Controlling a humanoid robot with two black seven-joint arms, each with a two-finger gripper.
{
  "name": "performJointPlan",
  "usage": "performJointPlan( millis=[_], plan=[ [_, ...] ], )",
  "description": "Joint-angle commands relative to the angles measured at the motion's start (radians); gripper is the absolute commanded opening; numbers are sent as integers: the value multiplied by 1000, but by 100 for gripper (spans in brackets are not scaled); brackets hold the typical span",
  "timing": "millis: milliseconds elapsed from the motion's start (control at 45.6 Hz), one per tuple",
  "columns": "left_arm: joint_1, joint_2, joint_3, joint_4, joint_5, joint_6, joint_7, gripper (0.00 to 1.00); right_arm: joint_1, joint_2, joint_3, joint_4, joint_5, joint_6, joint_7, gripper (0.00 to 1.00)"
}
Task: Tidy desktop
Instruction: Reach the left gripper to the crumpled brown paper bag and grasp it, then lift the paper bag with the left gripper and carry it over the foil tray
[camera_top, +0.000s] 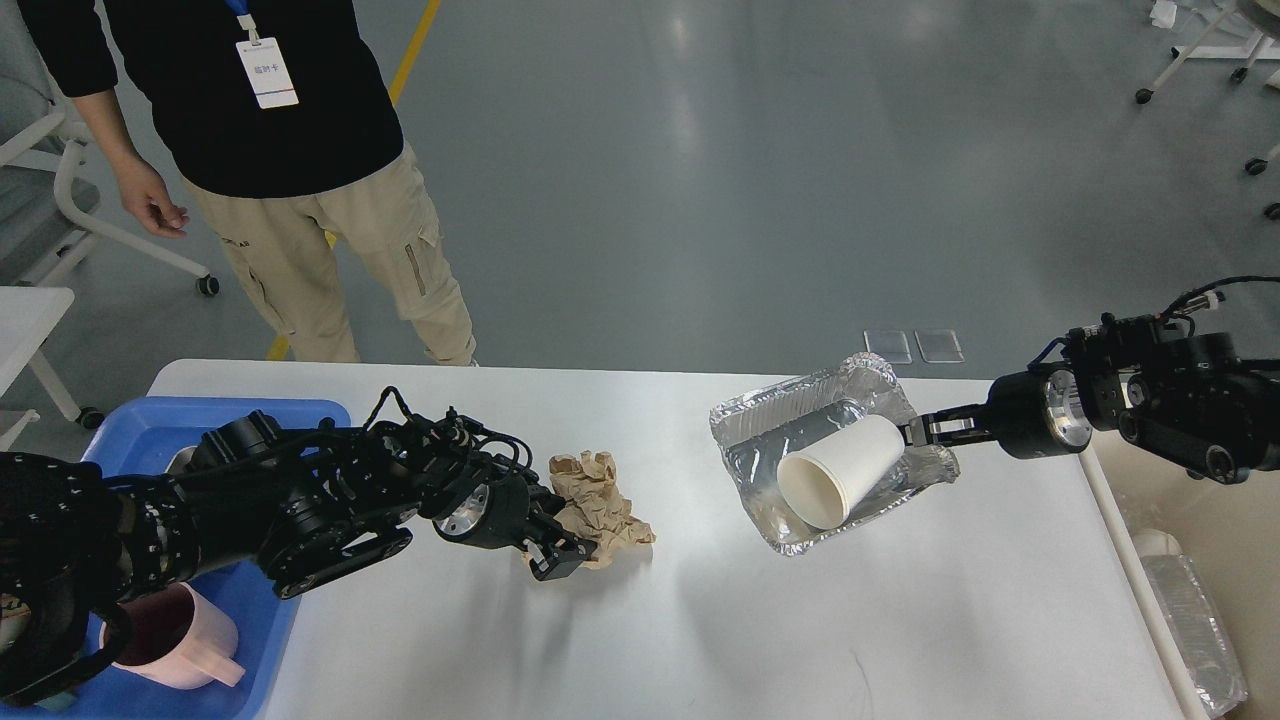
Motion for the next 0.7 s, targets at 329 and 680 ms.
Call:
performJointPlan(
  millis=[329, 680],
  plan=[
    [-4, 49, 0, -11, -3, -3, -70, 1, -15, -15, 3, 8, 0, -8, 2, 0],
    [-30, 222, -83, -129, -46, 0, -96, 0, -22, -15, 5, 8, -2, -9, 3, 0]
  ],
)
